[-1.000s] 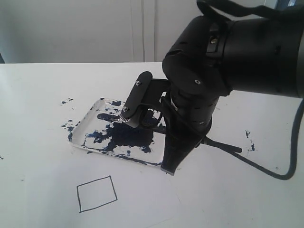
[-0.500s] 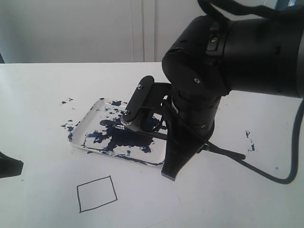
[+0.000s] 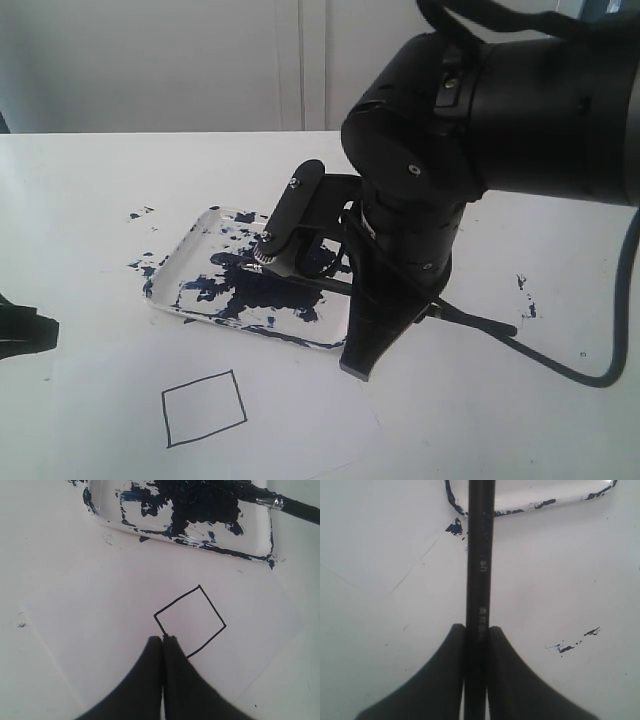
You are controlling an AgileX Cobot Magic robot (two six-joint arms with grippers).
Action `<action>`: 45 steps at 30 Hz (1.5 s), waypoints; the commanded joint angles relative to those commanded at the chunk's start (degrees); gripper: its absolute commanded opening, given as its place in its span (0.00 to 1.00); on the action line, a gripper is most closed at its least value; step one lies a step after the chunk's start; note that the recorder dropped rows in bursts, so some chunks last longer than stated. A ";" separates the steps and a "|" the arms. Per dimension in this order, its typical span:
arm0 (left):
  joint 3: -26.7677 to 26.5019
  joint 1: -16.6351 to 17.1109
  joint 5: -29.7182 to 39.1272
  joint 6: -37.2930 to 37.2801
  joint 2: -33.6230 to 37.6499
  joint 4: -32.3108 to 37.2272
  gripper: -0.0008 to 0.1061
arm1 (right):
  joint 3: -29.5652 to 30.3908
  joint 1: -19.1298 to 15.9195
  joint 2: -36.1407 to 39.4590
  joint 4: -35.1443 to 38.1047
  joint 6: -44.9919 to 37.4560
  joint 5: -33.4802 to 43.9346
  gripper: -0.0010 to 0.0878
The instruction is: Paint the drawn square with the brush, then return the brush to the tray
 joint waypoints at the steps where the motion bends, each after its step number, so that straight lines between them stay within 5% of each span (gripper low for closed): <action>1: 0.00 0.00 0.11 0.00 0.00 0.00 0.01 | 0.00 0.00 0.00 0.00 0.00 0.00 0.01; 6: 0.10 0.00 1.93 -0.44 0.04 0.00 0.11 | 0.00 0.00 0.00 0.54 0.00 0.00 0.01; 13: 0.10 0.00 1.95 -1.57 0.04 -0.16 0.67 | 0.00 0.00 0.00 1.15 0.00 0.00 0.01; 15: 0.10 0.00 2.89 -1.57 0.04 -0.16 0.77 | 0.00 0.00 0.00 1.73 -0.28 0.00 0.01; 37: -0.94 0.00 15.99 3.10 0.04 -8.02 0.78 | 0.00 0.00 0.11 2.10 -0.28 0.85 0.01; 45: -10.50 0.00 23.94 2.36 2.69 5.82 0.78 | 0.00 0.00 0.11 5.85 -3.14 0.49 0.01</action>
